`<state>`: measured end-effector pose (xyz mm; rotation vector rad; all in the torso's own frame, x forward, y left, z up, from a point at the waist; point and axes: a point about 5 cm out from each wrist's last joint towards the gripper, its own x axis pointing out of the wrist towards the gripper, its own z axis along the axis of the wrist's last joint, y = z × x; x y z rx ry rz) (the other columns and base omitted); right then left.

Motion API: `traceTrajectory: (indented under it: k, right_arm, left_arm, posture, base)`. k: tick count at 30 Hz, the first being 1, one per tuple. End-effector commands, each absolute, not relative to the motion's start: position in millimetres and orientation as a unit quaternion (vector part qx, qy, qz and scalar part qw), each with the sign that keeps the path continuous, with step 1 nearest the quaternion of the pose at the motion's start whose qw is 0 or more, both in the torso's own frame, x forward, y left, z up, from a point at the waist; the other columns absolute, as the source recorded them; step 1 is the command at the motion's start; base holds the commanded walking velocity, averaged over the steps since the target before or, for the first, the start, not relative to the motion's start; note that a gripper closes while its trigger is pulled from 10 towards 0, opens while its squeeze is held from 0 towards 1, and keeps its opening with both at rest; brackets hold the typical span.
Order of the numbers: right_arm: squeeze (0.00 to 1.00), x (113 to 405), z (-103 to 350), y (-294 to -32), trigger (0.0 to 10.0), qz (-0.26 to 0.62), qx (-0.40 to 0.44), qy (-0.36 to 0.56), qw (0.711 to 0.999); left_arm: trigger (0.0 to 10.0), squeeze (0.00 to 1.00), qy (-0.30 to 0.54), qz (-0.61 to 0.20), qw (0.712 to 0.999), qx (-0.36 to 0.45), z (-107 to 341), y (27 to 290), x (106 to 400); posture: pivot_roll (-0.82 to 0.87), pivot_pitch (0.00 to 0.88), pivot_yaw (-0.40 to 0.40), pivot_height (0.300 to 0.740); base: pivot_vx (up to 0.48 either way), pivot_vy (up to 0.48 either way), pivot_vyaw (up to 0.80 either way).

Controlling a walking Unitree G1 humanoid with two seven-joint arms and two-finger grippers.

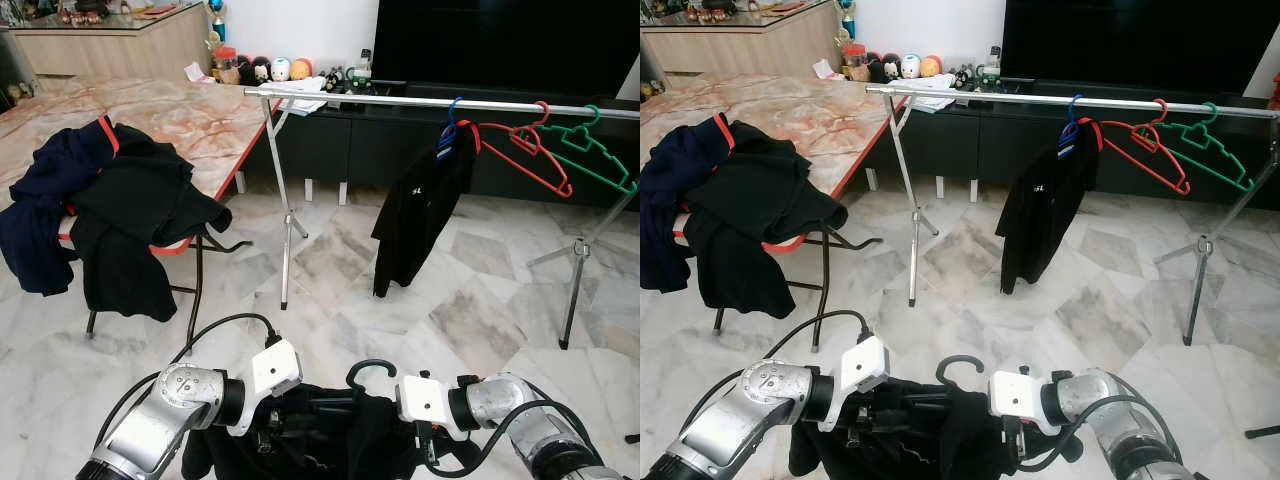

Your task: Hang hanger

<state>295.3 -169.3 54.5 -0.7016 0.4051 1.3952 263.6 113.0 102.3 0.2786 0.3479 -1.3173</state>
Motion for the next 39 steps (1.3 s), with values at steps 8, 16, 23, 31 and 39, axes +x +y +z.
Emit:
traceTrajectory:
  k: [8,16,23,31,39]
  right_arm:
    - [0.0,307.3,71.6,-158.2,0.0,0.616,-0.311,0.13,0.712]
    - [0.0,308.0,71.6,-158.8,0.0,0.613,-0.312,0.133,0.714]
    - [0.0,308.1,71.1,-159.5,0.0,0.612,-0.311,0.137,0.714]
    - [0.0,309.5,71.7,-159.3,0.0,0.608,-0.313,0.138,0.716]
    - [1.0,310.8,70.7,-159.5,10.0,0.605,-0.298,0.155,0.722]
  left_arm:
    - [0.0,0.0,0.169,-0.608,0.765,0.132,99.0,110.4,263.7]
    - [0.0,0.0,0.183,-0.594,0.765,0.17,94.8,114.6,267.6]
    - [0.0,0.0,0.195,-0.591,0.761,0.185,91.1,116.2,267.0]
    - [0.0,0.0,0.194,-0.594,0.759,0.181,90.6,116.3,265.9]
    - [0.0,0.0,0.184,-0.582,0.775,0.166,91.7,116.4,269.8]
  posture:
    - [0.04,0.067,0.003,0.74]
    - [0.04,0.066,0.004,0.74]
    - [0.04,0.068,0.004,0.74]
    - [0.04,0.067,0.003,0.74]
    - [0.04,0.066,0.002,0.74]
  base:
    - [0.0,0.0,0.0]
    - [0.0,0.0,0.0]
    - [0.0,0.0,0.0]
    - [0.0,0.0,0.0]
    - [0.0,0.0,0.0]
